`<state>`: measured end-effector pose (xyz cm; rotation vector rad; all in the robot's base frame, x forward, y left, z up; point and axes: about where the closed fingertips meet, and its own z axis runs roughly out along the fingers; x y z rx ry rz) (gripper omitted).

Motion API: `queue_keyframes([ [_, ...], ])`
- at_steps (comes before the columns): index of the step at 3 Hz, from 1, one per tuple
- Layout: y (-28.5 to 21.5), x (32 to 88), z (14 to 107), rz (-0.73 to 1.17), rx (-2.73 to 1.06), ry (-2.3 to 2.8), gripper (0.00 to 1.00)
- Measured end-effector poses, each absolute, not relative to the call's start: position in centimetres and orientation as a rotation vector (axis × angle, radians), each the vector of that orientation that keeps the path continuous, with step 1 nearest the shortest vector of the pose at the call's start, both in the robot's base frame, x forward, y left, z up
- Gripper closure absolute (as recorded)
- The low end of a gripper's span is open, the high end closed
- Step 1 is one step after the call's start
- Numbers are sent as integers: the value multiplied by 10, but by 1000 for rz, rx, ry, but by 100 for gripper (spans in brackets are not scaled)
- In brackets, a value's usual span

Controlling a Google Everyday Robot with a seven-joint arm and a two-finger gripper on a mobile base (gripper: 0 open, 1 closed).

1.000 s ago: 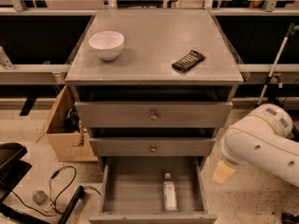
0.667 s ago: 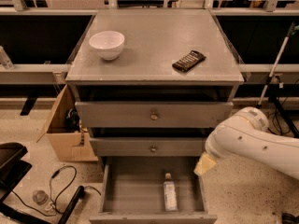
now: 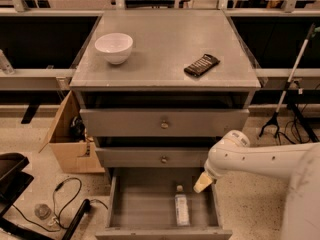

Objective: Pick blue plastic bottle from bottom drawer and place on counter

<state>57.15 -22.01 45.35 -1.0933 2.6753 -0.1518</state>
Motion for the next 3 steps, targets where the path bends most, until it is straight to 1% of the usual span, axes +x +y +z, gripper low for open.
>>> queue_keyframes([
  [1, -236, 549, 407, -136, -887, 2839, 0],
  [3, -235, 547, 400, -121, -809, 2868, 0],
])
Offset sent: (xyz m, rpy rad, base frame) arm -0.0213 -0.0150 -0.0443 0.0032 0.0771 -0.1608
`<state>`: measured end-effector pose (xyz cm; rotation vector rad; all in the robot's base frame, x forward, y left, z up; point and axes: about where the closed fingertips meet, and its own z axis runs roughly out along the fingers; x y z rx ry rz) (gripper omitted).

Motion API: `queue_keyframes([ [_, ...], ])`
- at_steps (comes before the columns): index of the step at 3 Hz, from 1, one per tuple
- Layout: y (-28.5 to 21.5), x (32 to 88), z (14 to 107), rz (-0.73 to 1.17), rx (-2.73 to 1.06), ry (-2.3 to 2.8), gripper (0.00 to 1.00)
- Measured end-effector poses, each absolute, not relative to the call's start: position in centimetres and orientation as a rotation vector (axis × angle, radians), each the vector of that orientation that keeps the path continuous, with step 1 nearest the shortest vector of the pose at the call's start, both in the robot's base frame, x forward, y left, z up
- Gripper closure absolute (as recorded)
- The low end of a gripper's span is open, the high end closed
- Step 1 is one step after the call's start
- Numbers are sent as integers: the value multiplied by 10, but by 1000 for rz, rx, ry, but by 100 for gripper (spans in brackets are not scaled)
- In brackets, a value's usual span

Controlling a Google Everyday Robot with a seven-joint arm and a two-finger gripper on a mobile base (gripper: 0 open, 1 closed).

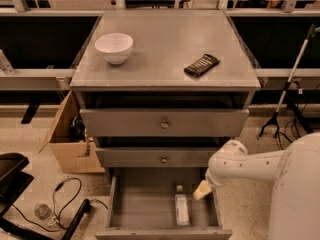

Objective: Pick blue plastic bottle from bottom drawer and place on counter

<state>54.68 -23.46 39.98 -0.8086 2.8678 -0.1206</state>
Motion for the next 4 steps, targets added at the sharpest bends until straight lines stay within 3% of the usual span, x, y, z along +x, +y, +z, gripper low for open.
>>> queue_keyframes([
  [4, -180, 566, 219, 112, -211, 3014, 0],
])
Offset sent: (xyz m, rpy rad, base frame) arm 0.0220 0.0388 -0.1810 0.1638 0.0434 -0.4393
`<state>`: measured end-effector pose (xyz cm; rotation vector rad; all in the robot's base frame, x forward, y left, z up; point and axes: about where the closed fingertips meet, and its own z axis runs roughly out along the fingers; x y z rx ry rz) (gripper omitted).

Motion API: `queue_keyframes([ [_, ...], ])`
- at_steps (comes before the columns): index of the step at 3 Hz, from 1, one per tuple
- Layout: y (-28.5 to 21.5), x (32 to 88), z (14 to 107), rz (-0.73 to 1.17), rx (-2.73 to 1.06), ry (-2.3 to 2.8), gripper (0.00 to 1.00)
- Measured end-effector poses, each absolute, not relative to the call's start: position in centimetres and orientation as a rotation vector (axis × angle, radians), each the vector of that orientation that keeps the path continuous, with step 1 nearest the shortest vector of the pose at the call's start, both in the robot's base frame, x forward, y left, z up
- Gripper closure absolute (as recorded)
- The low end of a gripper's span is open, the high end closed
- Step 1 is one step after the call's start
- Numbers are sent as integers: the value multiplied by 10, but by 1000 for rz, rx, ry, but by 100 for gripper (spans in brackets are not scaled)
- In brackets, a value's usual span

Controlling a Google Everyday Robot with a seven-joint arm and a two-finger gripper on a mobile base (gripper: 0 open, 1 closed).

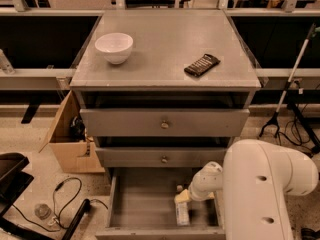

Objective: Pick blue plastic bottle from bottom drawer and place on counter

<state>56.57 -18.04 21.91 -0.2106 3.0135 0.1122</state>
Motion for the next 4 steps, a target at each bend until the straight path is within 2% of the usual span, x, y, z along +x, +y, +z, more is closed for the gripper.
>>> queue_keyframes([
  [2, -141, 559, 199, 113, -91, 3097, 0],
  [4, -136, 557, 169, 118, -70, 3068, 0],
])
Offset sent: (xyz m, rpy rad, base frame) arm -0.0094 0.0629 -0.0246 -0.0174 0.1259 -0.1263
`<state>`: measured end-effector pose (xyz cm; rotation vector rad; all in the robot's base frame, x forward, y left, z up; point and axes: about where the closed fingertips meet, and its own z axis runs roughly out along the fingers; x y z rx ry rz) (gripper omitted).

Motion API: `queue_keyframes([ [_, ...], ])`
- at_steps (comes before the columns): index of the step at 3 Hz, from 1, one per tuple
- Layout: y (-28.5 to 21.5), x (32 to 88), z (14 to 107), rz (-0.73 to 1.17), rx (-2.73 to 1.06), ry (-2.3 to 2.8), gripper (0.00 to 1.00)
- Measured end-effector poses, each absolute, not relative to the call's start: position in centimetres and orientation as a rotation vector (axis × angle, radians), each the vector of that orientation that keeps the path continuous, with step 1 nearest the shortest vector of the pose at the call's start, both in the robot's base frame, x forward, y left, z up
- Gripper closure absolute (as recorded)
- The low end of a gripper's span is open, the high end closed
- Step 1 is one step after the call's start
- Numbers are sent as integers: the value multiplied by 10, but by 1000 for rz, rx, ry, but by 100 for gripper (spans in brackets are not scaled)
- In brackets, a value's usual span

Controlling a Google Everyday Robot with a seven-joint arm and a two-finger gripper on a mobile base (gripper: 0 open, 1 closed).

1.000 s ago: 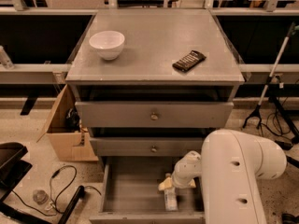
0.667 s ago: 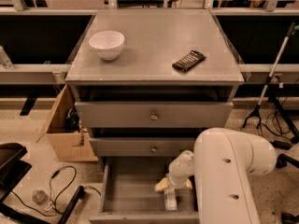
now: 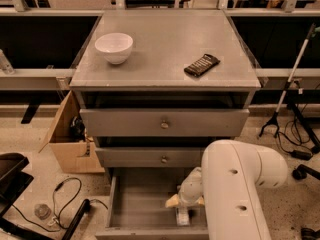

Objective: Pick blue plastic bottle from bottom drawer and place on counter

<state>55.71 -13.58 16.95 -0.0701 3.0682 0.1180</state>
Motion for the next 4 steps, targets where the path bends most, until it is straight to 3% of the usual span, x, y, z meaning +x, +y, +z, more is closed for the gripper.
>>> queue_keyframes([
  [3, -128, 559, 144, 120, -132, 3028, 0],
  [4, -119, 557, 120, 49, -116, 3056, 18],
])
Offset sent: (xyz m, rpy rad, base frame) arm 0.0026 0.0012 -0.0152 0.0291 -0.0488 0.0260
